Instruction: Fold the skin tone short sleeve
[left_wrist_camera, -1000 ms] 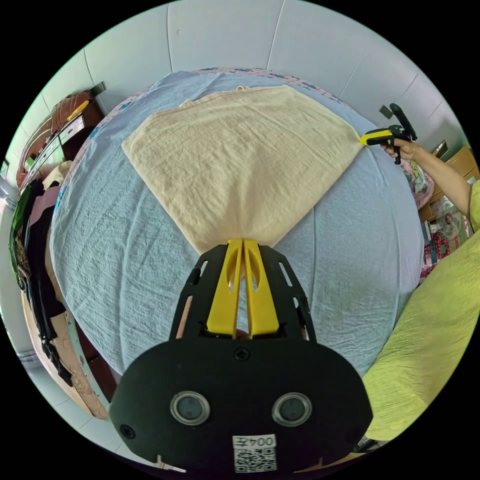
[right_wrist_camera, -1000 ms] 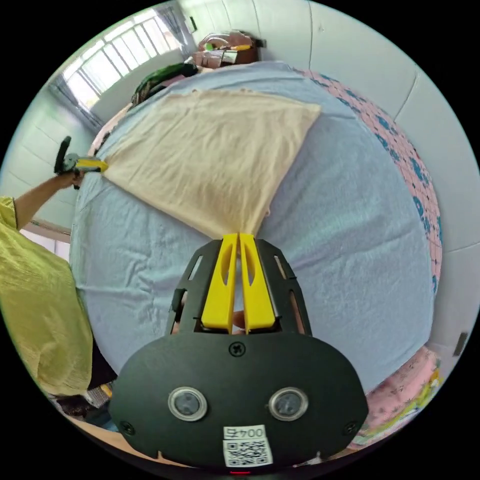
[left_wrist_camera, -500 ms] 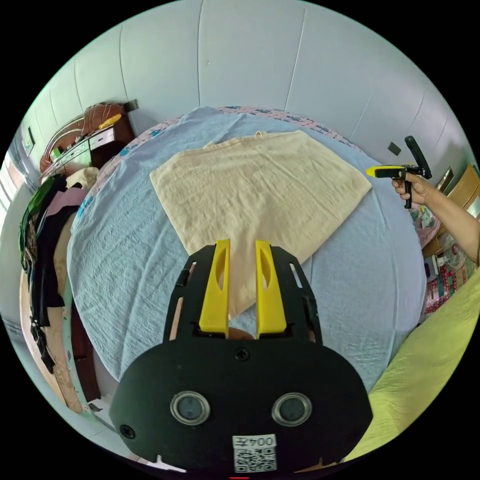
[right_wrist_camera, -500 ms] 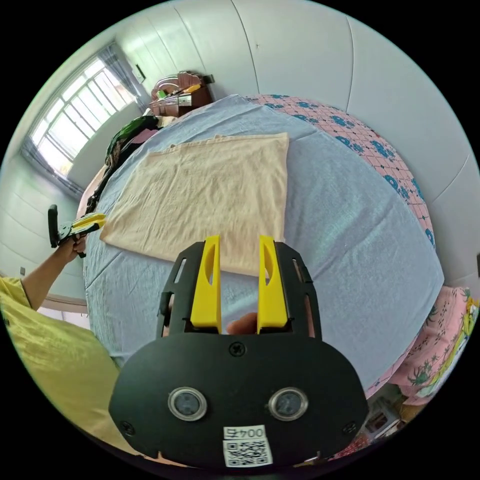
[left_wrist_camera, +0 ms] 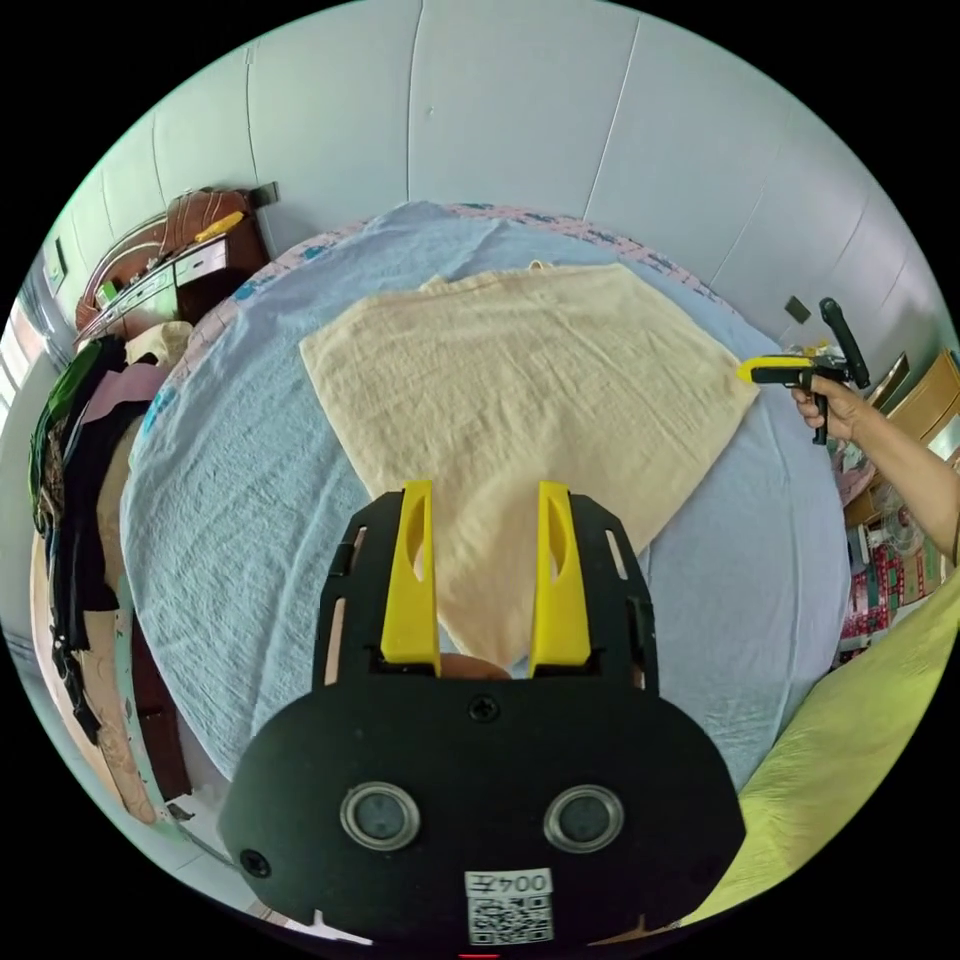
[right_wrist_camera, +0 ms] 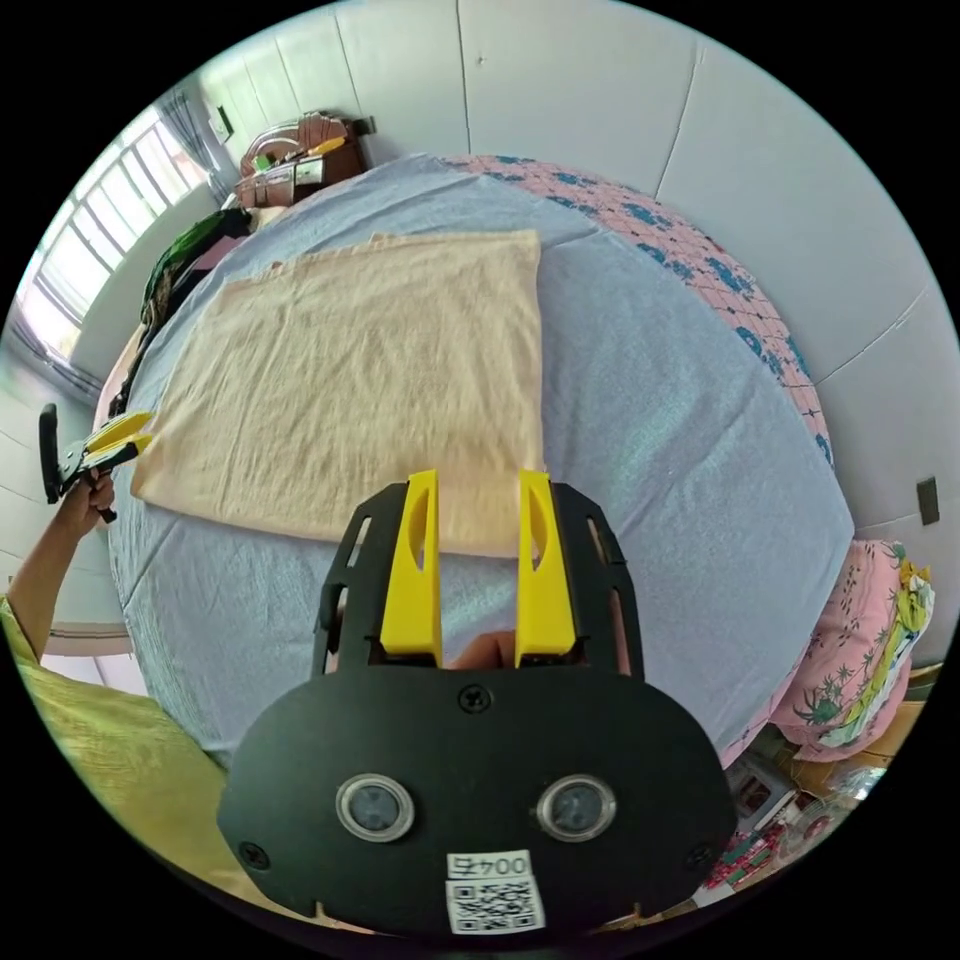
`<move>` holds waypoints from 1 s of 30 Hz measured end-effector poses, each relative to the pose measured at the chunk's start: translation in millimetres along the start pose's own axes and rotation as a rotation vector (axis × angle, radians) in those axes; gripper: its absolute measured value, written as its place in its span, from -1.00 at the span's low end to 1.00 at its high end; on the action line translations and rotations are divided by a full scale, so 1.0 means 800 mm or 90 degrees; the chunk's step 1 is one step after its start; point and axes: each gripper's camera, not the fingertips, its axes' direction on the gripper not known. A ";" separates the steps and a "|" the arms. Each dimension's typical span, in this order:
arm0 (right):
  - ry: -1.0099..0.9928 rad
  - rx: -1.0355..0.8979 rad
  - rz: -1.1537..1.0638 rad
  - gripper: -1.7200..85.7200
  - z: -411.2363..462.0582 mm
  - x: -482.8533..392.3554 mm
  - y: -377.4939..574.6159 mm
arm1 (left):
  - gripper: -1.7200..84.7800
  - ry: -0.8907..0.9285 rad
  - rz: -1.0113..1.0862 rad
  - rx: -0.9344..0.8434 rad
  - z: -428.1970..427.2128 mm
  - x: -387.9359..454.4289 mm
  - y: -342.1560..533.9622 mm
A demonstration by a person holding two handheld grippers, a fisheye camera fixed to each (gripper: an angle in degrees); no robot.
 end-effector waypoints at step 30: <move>-0.609 0.196 0.665 -0.78 0.077 0.200 0.192 | -0.63 0.085 0.202 -0.038 0.082 0.316 0.027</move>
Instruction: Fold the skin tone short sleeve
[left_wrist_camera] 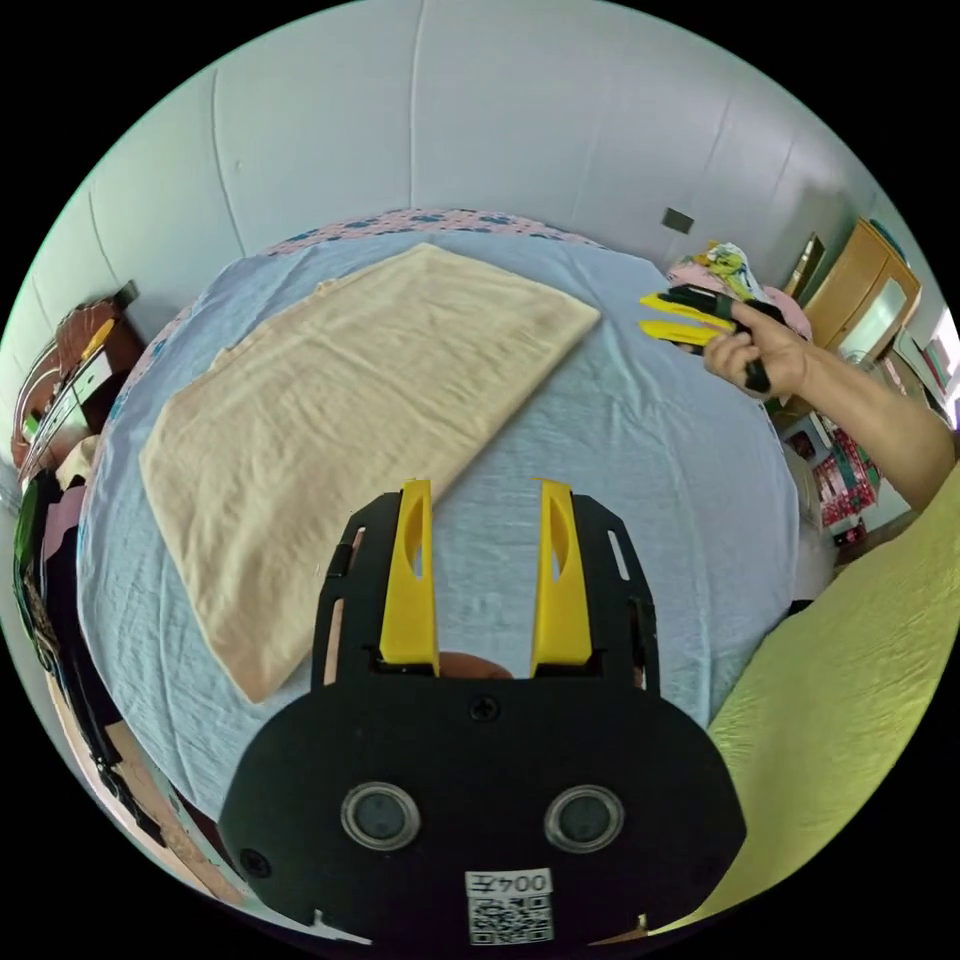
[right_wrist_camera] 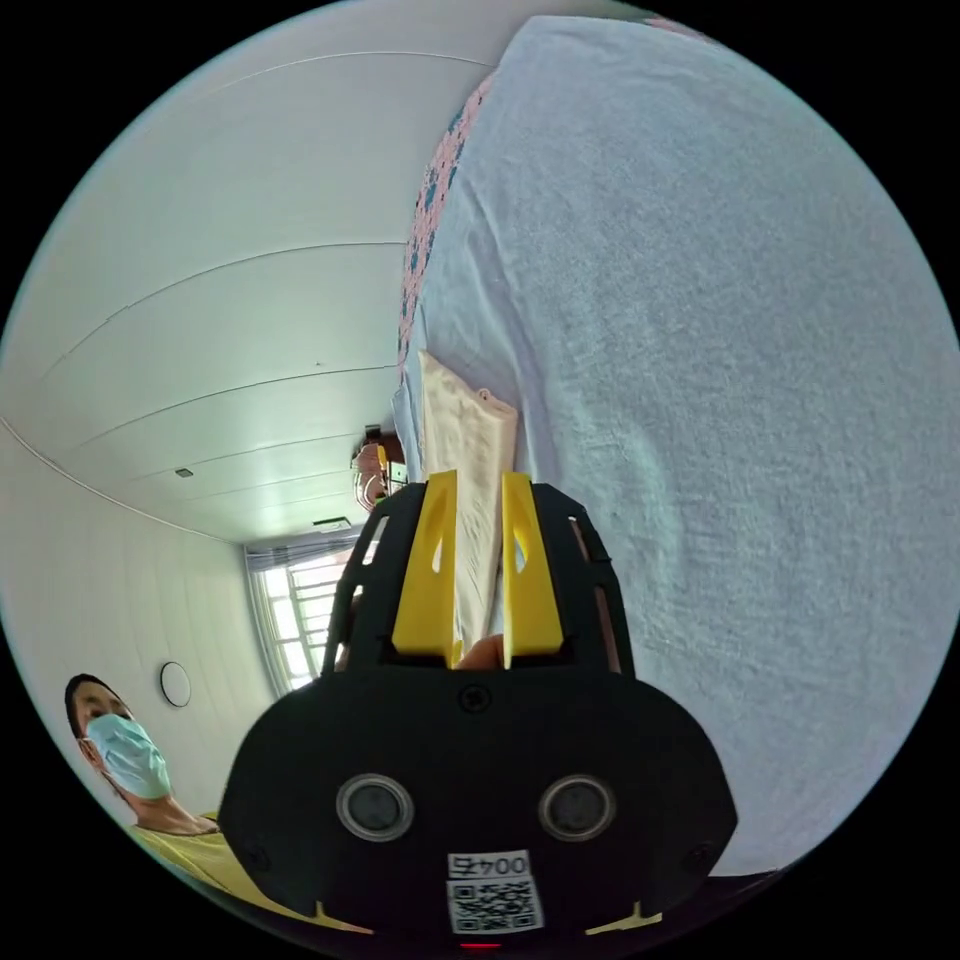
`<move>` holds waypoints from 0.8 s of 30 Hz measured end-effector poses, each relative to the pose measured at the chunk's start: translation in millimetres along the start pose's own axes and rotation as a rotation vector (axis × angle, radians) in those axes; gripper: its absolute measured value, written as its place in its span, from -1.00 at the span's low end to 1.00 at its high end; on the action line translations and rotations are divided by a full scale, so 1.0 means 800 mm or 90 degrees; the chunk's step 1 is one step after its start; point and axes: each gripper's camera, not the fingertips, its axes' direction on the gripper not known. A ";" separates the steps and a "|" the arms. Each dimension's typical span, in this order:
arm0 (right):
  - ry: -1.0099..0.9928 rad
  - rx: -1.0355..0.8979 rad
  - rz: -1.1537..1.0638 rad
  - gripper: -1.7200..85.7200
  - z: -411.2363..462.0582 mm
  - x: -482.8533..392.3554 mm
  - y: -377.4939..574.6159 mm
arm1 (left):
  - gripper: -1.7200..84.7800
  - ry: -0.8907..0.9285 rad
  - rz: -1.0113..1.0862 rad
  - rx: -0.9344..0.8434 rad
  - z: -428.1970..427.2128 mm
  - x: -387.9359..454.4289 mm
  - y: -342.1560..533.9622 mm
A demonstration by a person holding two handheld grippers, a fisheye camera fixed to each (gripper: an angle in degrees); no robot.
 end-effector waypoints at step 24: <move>0.050 -0.111 -0.036 -0.95 0.052 -0.070 -0.131 | -0.69 -0.239 0.319 -0.051 0.191 0.251 -0.251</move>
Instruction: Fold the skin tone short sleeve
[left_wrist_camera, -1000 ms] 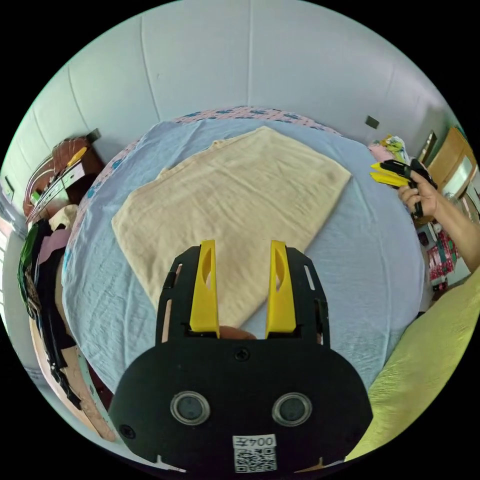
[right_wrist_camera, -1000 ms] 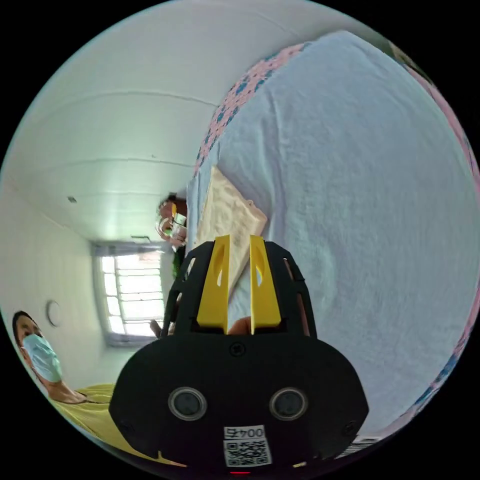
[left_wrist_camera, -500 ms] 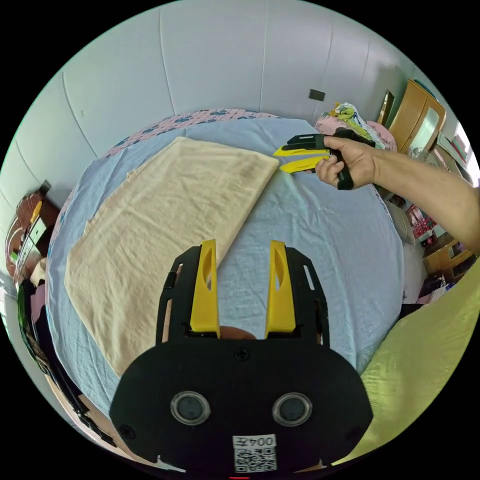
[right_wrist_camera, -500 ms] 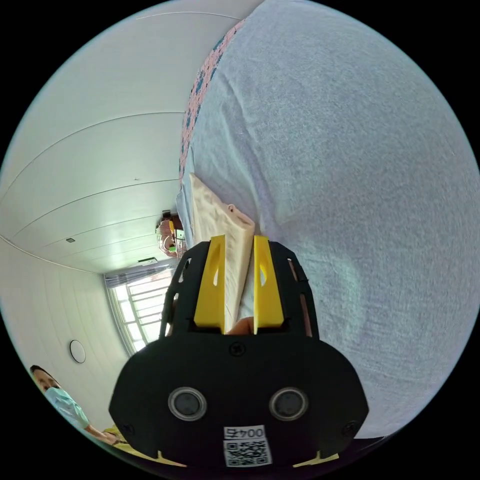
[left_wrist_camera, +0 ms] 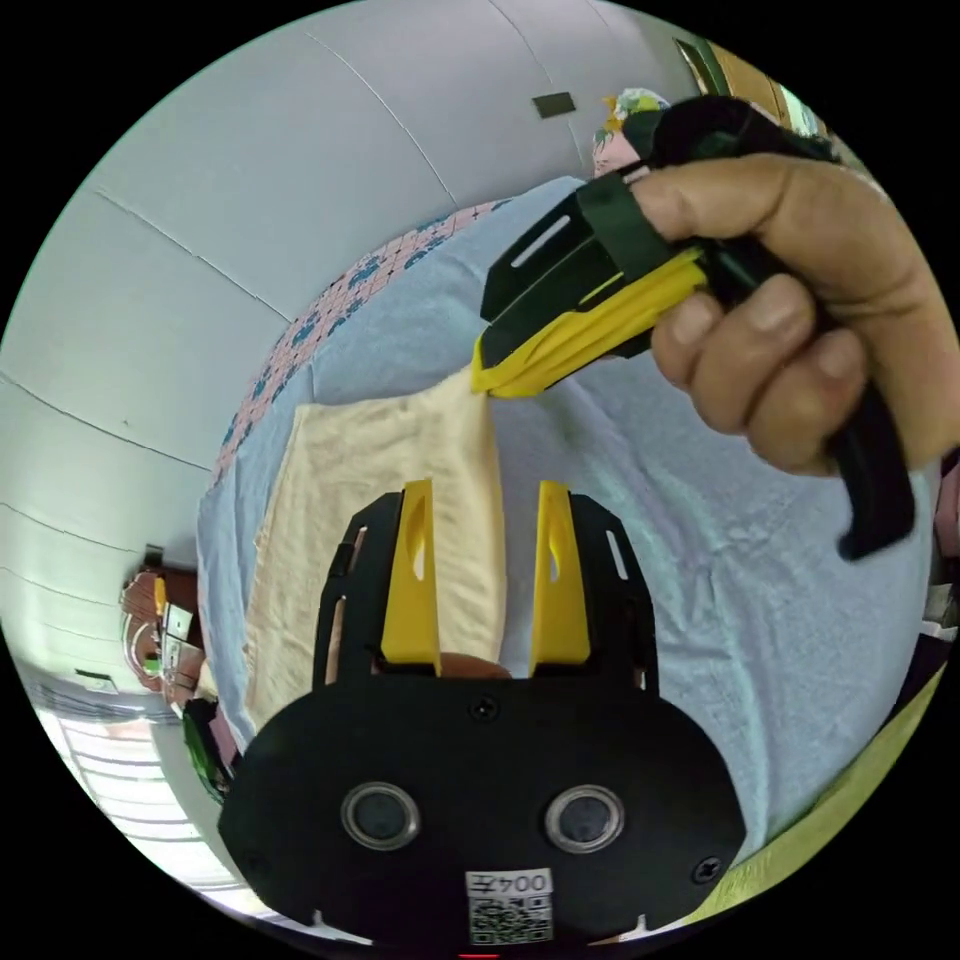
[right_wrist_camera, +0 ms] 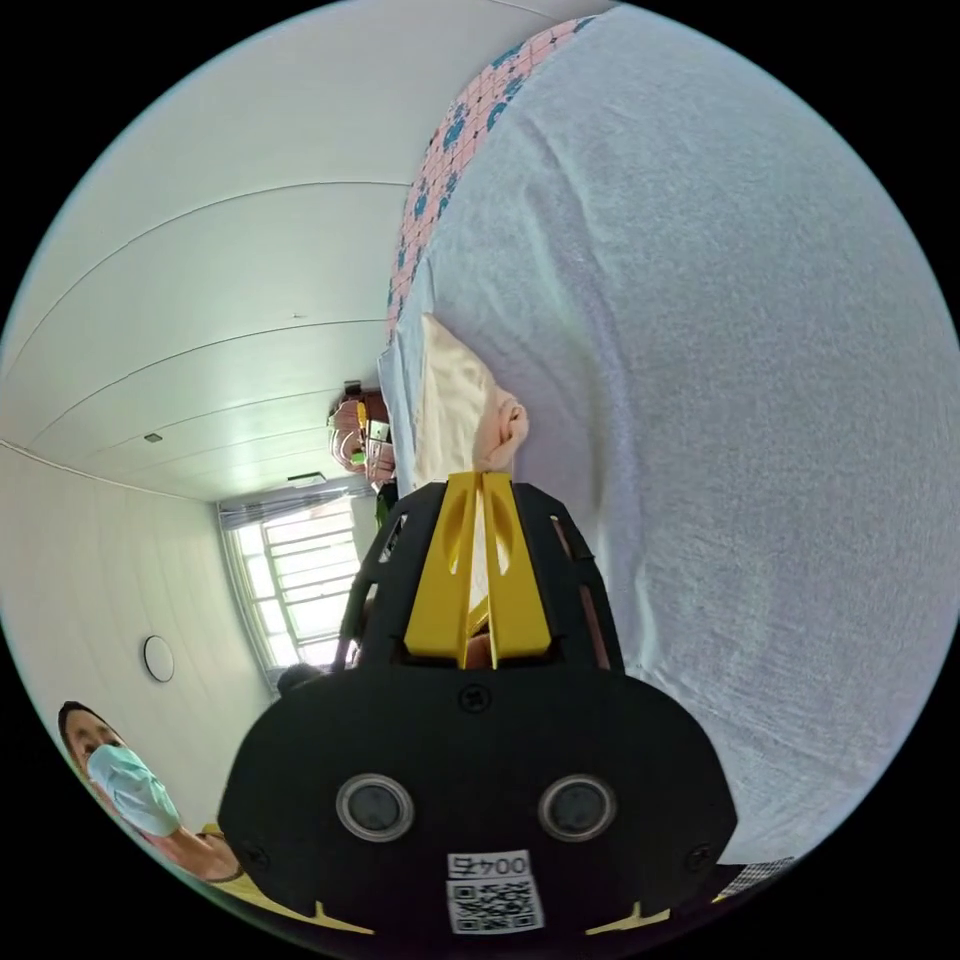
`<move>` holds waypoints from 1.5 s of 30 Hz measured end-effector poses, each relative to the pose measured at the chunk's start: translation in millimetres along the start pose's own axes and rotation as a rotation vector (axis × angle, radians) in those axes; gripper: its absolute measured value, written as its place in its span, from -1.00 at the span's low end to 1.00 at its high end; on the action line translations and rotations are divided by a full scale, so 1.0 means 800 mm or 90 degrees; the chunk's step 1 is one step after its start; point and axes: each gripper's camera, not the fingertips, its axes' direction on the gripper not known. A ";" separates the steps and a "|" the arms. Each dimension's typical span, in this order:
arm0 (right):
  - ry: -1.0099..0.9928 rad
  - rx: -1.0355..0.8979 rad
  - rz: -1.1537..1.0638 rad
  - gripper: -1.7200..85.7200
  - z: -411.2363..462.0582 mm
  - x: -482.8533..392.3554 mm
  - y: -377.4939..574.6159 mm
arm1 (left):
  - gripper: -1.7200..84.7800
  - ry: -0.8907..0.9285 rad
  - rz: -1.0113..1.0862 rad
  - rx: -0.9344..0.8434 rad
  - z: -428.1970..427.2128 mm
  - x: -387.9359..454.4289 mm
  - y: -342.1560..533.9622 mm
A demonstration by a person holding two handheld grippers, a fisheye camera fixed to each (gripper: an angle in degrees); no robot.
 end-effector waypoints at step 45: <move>0.061 -0.192 -0.231 -0.89 0.325 -0.474 -0.062 | -0.94 0.189 -0.789 0.288 -0.154 -0.245 0.443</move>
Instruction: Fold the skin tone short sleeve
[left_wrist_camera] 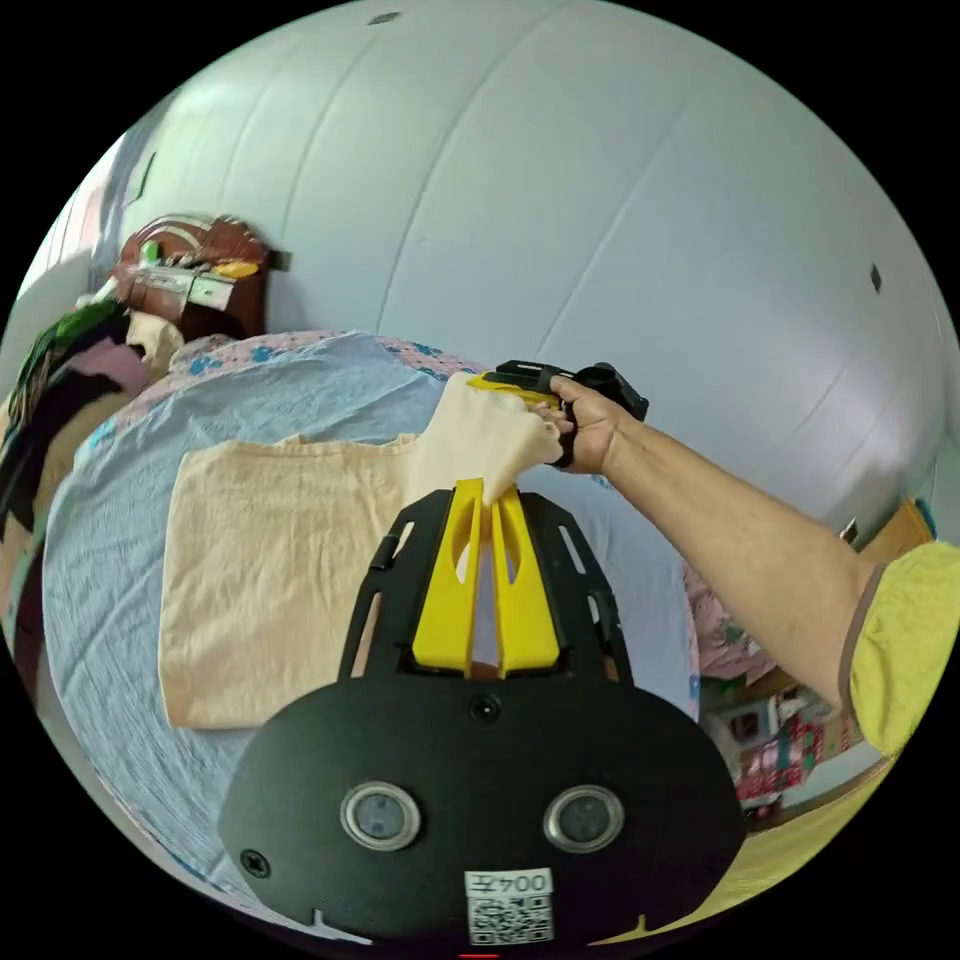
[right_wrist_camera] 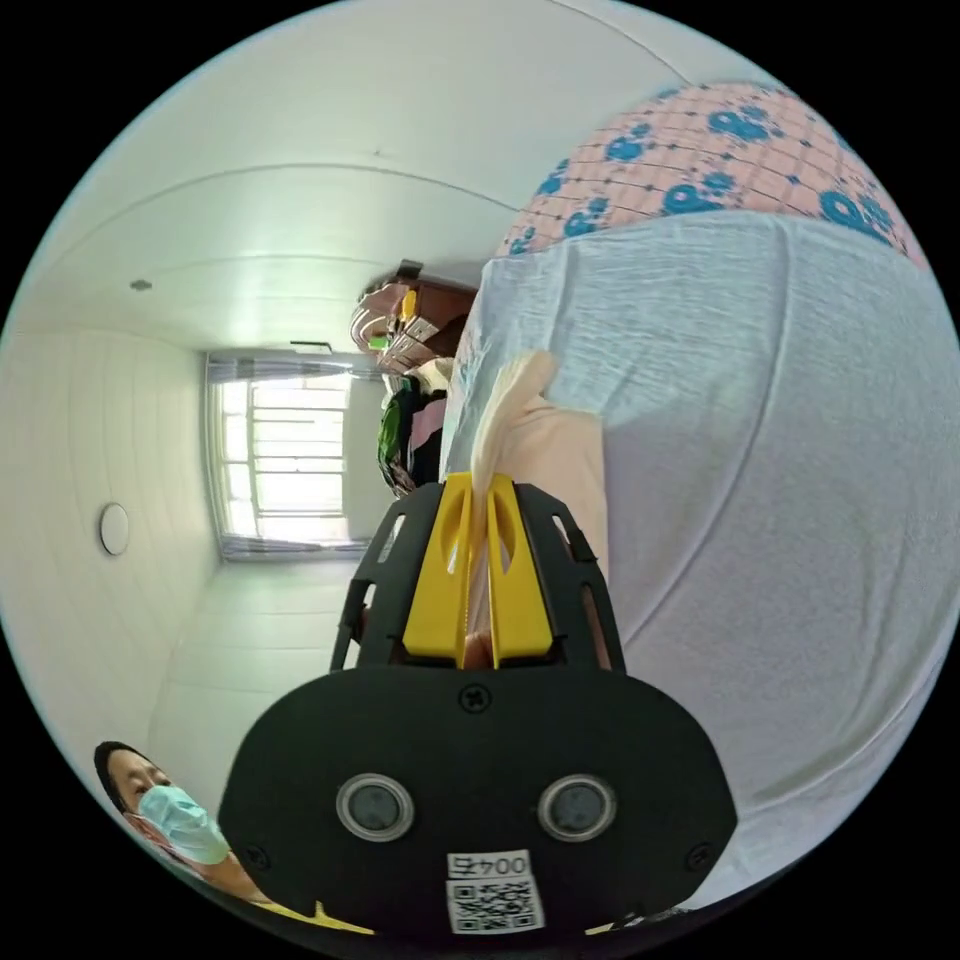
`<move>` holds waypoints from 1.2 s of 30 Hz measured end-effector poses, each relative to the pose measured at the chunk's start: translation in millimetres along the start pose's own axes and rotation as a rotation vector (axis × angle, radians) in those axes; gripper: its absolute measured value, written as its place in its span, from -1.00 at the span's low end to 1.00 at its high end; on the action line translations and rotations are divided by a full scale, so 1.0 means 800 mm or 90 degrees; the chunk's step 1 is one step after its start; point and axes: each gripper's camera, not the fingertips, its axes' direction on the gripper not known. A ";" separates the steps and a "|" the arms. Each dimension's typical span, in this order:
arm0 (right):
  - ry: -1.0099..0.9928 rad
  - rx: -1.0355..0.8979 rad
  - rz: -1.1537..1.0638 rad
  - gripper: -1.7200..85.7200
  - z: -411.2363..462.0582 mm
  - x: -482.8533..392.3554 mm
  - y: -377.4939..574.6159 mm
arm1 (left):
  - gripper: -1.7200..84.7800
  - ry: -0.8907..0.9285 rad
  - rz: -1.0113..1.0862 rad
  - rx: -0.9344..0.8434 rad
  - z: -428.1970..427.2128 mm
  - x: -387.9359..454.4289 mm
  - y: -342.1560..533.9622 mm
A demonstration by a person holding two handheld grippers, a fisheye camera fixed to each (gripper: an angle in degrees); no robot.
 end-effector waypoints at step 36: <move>0.547 -0.078 -0.350 -0.89 0.560 -0.403 0.254 | -0.93 0.243 -0.765 0.143 -0.177 -0.505 0.139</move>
